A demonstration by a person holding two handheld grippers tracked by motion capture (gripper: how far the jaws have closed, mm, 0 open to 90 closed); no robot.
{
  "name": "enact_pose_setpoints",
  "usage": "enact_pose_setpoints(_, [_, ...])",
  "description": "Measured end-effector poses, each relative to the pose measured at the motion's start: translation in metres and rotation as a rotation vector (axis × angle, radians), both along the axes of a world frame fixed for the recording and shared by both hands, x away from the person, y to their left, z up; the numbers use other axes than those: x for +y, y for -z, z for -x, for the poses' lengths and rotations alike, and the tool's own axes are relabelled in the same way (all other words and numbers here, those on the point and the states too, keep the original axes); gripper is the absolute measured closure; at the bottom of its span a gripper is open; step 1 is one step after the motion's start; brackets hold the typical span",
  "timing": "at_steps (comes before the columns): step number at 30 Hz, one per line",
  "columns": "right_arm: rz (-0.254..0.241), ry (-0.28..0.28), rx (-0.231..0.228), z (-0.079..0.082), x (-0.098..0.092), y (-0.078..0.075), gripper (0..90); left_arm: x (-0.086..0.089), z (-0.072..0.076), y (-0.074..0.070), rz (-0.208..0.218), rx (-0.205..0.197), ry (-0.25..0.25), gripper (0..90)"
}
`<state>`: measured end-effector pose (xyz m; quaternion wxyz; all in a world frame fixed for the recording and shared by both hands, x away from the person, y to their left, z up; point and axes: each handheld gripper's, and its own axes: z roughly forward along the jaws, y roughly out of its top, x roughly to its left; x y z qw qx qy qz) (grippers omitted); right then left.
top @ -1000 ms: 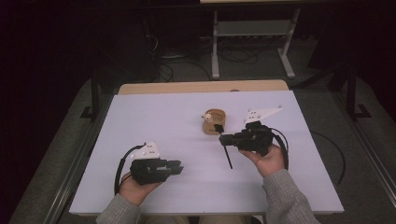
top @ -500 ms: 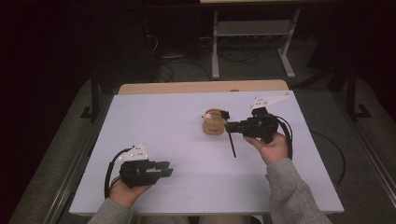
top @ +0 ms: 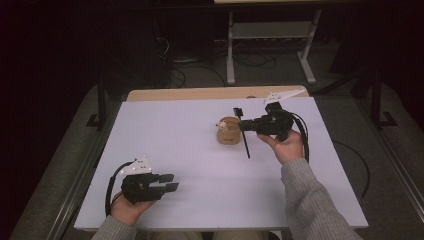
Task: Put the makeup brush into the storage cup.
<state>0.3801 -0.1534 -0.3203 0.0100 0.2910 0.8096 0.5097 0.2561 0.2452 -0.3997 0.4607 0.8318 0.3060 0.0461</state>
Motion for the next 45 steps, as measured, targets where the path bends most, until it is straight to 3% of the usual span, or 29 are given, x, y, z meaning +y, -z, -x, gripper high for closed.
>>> enact_pose_setpoints(10, [0.001, 0.013, 0.001, -0.014, 0.002, -0.007, 85.0, 0.006, 0.000, 0.000, -0.016, -0.014, -0.008, 59.9])
enact_pose_setpoints(25, [0.006, 0.046, -0.017, -0.037, 0.000, -0.024, 85.0, 0.009, -0.002, 0.003, -0.008, 0.002, -0.021, 57.5])
enact_pose_setpoints(41, [0.009, 0.074, -0.037, -0.061, 0.010, -0.043, 85.0, 0.011, -0.004, 0.003, 0.003, 0.001, -0.035, 54.2])
enact_pose_setpoints(45, [0.011, 0.084, -0.036, -0.069, 0.013, -0.045, 85.0, 0.014, -0.005, 0.003, -0.017, 0.002, -0.026, 53.4])
